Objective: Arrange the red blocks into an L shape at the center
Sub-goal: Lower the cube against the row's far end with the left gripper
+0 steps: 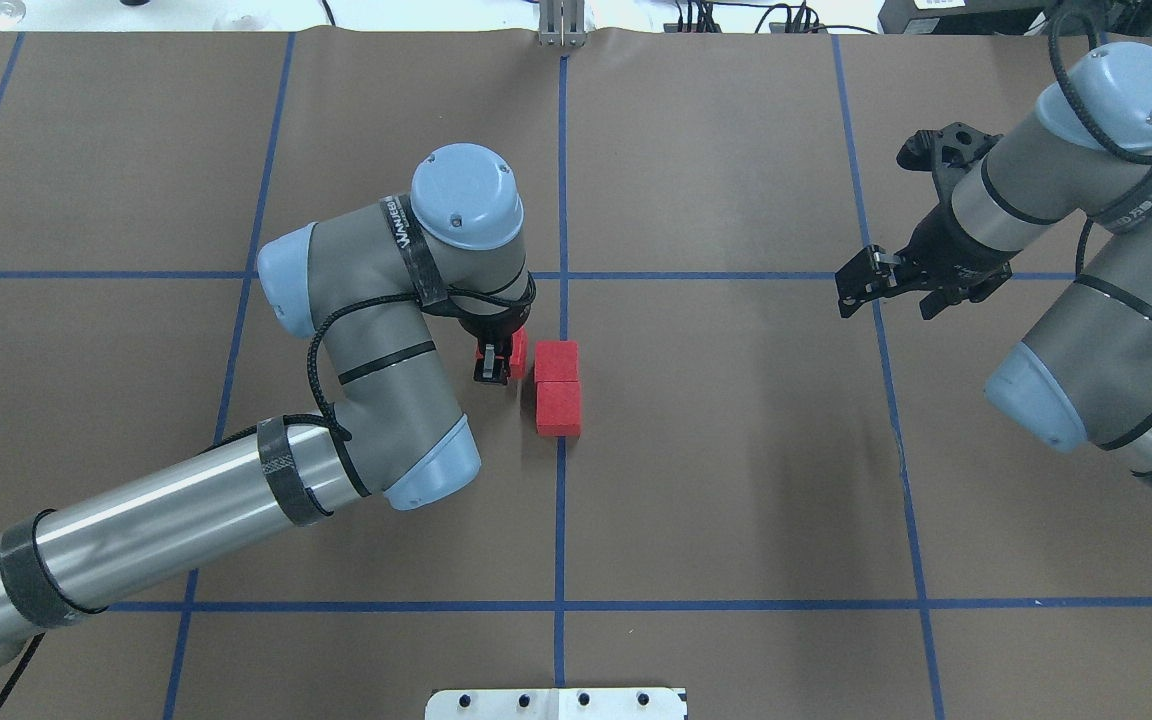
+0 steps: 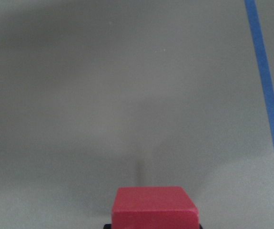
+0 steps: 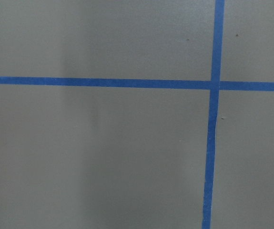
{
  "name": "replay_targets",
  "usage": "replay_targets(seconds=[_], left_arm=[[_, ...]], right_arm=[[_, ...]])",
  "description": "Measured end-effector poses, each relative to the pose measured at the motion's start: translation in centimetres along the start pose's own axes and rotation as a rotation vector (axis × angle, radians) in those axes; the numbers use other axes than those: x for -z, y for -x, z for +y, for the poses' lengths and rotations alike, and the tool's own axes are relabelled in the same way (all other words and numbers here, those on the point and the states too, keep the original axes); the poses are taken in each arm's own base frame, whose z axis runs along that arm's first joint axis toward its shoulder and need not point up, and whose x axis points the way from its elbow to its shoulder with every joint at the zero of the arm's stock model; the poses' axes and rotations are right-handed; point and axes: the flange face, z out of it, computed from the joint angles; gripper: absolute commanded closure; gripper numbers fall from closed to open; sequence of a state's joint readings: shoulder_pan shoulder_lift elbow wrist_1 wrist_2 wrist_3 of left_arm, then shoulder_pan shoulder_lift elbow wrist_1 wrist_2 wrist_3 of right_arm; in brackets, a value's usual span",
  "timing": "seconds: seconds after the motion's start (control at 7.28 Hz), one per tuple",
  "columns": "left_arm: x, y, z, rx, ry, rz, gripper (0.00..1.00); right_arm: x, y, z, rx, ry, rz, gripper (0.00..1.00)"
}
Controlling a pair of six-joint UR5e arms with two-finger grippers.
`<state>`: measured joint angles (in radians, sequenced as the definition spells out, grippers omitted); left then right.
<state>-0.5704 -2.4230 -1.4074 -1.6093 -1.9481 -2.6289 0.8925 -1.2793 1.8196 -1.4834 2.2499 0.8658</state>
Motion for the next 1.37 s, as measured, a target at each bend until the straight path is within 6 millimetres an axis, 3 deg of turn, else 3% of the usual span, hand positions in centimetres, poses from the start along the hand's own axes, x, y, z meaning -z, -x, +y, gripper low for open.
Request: replay_targets(seconds=[0.69, 1.37], left_arm=[[-1.2, 0.5, 0.4, 0.008, -0.003, -0.012, 1.0], [-1.2, 0.5, 0.7, 0.014, -0.002, -0.012, 1.0]], right_arm=[[-0.1, 0.0, 0.0, -0.011, 0.002, 0.0, 0.0], [-0.2, 0.0, 0.0, -0.011, 0.003, 0.001, 0.0]])
